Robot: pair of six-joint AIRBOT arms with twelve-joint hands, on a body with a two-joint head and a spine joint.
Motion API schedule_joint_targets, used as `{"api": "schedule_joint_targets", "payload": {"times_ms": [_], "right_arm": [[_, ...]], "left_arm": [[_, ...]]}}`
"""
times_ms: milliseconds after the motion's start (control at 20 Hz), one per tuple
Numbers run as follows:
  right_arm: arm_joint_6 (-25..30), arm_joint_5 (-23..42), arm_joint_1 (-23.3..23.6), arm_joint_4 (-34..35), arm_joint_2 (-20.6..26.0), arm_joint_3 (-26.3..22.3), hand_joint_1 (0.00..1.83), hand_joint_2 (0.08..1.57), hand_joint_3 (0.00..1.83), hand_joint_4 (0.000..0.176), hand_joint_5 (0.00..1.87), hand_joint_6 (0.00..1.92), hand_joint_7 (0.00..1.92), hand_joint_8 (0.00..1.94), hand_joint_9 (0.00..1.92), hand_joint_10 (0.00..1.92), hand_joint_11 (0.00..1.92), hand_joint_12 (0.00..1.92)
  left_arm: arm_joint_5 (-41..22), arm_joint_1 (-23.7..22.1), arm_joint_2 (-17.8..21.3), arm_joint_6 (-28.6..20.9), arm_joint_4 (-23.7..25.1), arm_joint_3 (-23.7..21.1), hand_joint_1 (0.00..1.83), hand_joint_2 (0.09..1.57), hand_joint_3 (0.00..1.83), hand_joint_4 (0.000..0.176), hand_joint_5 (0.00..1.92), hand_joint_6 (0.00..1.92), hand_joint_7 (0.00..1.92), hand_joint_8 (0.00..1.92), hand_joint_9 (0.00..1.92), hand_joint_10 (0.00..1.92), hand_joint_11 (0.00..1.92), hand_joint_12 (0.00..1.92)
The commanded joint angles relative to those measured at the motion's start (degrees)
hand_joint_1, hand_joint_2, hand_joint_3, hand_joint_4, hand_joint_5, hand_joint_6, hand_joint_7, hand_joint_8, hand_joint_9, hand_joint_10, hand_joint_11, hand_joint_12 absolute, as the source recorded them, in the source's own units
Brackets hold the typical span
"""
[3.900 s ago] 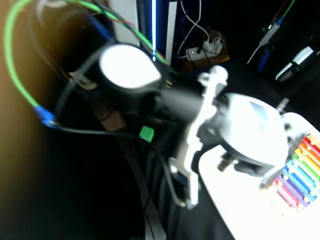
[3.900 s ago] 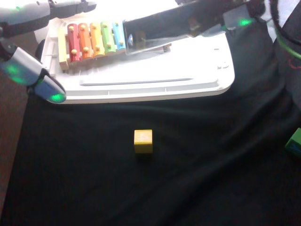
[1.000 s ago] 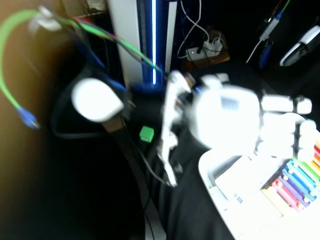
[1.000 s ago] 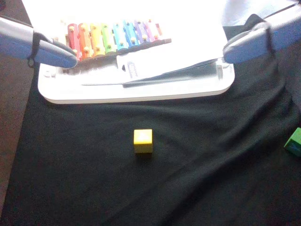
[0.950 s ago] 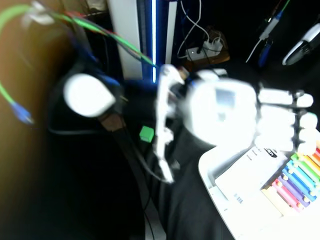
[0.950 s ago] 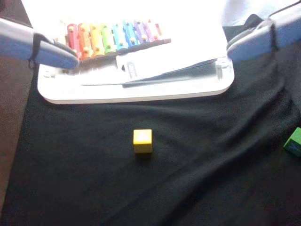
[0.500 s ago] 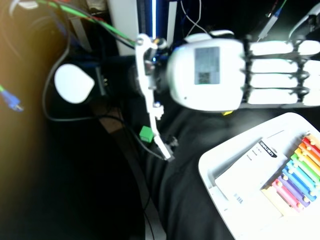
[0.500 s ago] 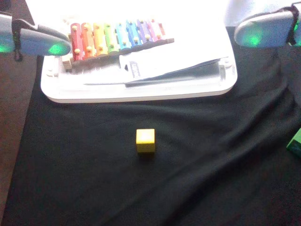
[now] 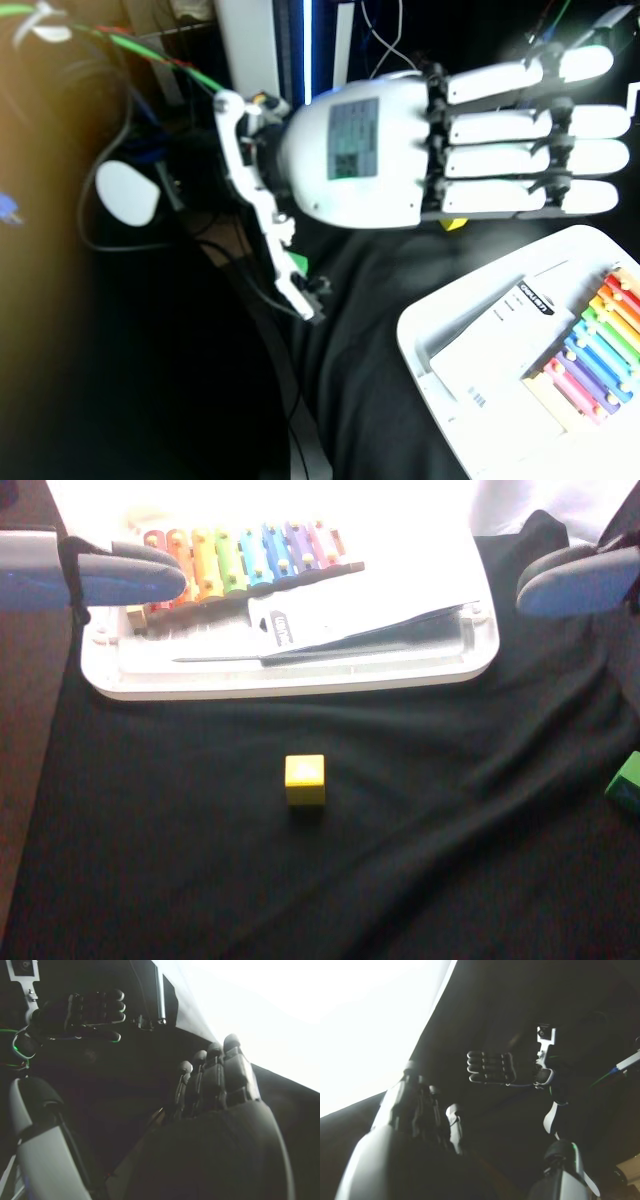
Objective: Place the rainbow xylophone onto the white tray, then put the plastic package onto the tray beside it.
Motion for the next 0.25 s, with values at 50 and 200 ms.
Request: {"api": "schedule_joint_targets", "payload": {"times_ms": [50, 200], "right_arm": [[-1.54, 8.12, -1.47, 5.17, -0.72, 0.00, 0.56, 0.79, 0.01, 0.176, 0.00, 0.00, 0.00, 0.00, 0.00, 0.00, 0.00, 0.08], [-1.59, 10.63, -4.39, 7.70, -0.16, -0.38, 0.49, 0.80, 0.01, 0.117, 0.00, 0.00, 0.00, 0.00, 0.00, 0.00, 0.06, 0.03]], "left_arm": [[-11.53, 0.73, -1.26, 0.76, -3.15, -0.47, 0.67, 0.70, 0.01, 0.000, 0.00, 0.00, 0.00, 0.00, 0.00, 0.00, 0.00, 0.00], [-17.53, 4.12, -5.01, 0.78, -6.60, 0.63, 0.61, 0.75, 0.03, 0.000, 0.00, 0.00, 0.00, 0.00, 0.00, 0.00, 0.00, 0.00]]}}
